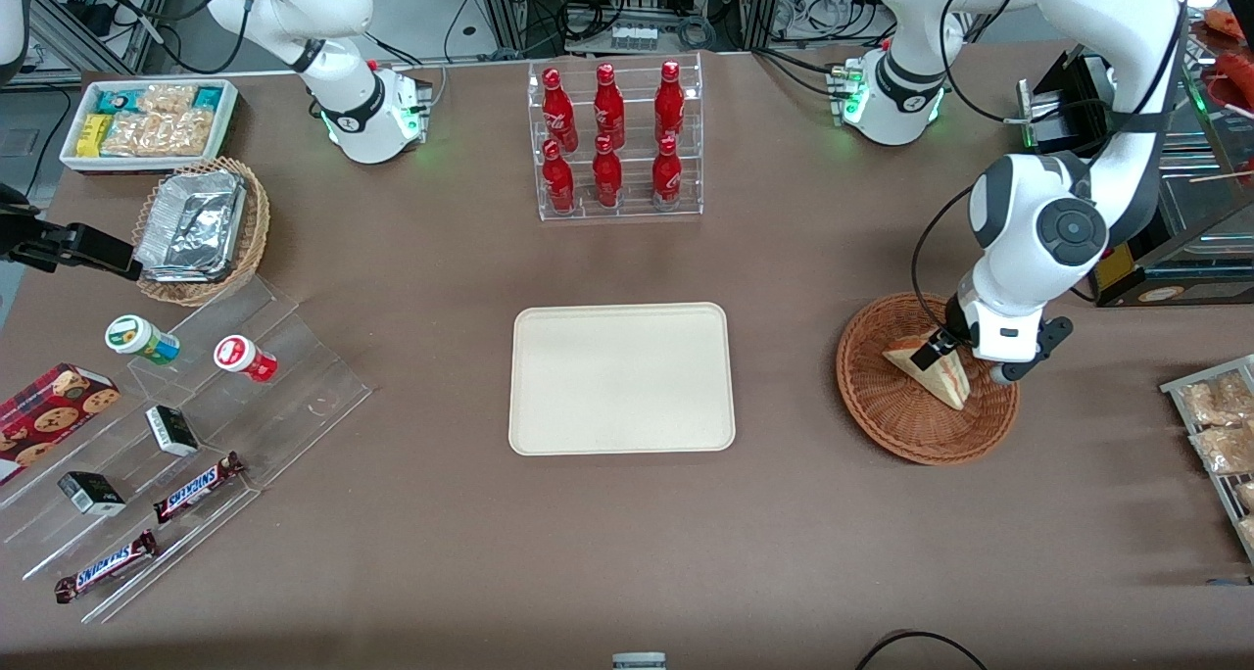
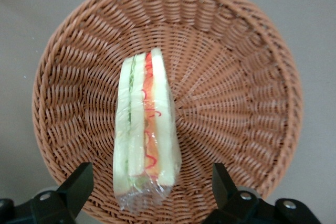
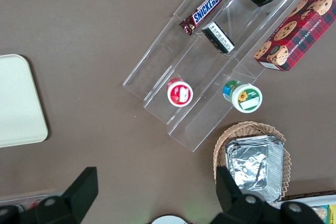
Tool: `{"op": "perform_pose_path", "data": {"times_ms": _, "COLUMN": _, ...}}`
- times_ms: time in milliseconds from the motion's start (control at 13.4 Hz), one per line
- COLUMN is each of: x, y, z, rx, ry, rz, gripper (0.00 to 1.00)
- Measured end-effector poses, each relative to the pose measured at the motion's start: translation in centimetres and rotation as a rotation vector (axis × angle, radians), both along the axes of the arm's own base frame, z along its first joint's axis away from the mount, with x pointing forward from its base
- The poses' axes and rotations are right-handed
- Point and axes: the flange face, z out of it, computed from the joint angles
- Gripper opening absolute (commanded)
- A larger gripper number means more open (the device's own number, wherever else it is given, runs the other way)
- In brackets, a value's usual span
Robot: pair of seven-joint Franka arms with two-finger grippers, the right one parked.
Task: Place sandwich from basket to tray
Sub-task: 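Lower the left gripper and close it on the wrapped sandwich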
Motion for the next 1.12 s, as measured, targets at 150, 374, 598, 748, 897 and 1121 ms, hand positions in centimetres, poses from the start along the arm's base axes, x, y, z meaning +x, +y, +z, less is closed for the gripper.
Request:
{"op": "perform_pose_path", "data": {"times_ms": 150, "x": -0.5, "y": 0.2, "z": -1.7, "rx": 0.0, "ry": 0.009, "rz": 0.003, "gripper": 1.0}}
{"op": "perform_pose_path", "data": {"times_ms": 374, "x": -0.4, "y": 0.5, "z": -3.3, "rx": -0.001, "ry": 0.011, "rz": 0.013, "gripper": 0.45}}
{"op": "perform_pose_path", "data": {"times_ms": 598, "x": 0.1, "y": 0.6, "z": -3.2, "rx": -0.003, "ry": -0.006, "rz": 0.061, "gripper": 0.21}}
{"op": "perform_pose_path", "data": {"times_ms": 748, "x": 0.7, "y": 0.4, "z": -2.4, "rx": -0.006, "ry": -0.025, "rz": 0.072, "gripper": 0.16}}
{"op": "perform_pose_path", "data": {"times_ms": 897, "x": 0.8, "y": 0.0, "z": -1.1, "rx": -0.004, "ry": -0.02, "rz": 0.062, "gripper": 0.16}}
{"op": "perform_pose_path", "data": {"times_ms": 1121, "x": 0.5, "y": -1.1, "z": 5.0, "rx": 0.014, "ry": 0.036, "rz": -0.023, "gripper": 0.16}}
